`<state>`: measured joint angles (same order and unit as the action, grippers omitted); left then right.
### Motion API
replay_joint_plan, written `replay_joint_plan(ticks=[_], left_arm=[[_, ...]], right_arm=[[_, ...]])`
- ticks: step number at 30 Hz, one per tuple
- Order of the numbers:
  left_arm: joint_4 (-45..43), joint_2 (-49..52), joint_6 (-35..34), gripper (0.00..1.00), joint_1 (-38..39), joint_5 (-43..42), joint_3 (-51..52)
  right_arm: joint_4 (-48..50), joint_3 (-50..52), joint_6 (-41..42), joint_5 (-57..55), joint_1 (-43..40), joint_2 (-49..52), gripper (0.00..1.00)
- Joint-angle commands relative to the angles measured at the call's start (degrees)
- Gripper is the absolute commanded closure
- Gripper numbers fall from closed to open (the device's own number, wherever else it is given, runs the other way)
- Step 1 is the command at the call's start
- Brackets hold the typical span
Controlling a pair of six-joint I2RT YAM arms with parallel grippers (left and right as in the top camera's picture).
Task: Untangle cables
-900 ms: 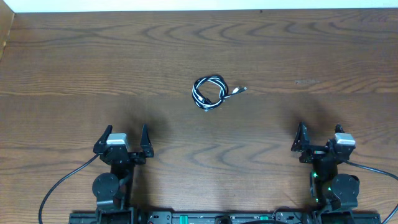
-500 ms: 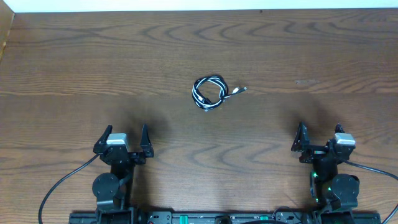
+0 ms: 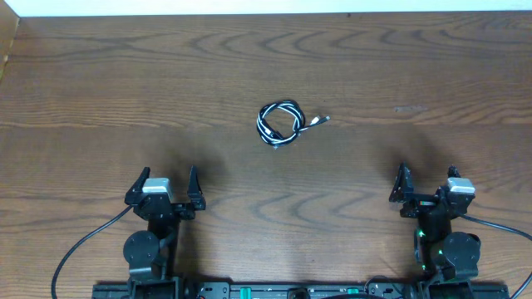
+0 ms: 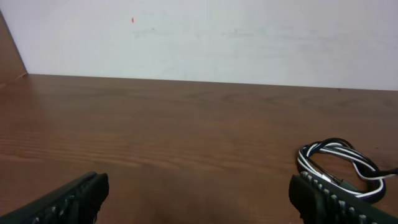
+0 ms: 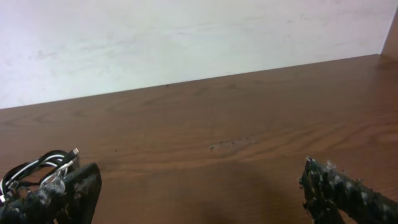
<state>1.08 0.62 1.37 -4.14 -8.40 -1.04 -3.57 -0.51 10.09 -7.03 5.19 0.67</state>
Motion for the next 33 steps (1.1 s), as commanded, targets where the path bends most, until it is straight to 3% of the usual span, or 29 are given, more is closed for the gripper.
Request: replay_joint_plan(ticks=[1, 33], left_arm=[[2.3, -0.3, 0.5, 0.02, -0.3, 0.1, 0.8], [2.3, -0.3, 0.5, 0.02, -0.3, 0.1, 0.8]], right_arm=[[-0.1, 0.2, 0.6, 0.3, 0.5, -0.3, 0.01], [0.1, 0.2, 0.6, -0.5, 0.5, -0.3, 0.01]])
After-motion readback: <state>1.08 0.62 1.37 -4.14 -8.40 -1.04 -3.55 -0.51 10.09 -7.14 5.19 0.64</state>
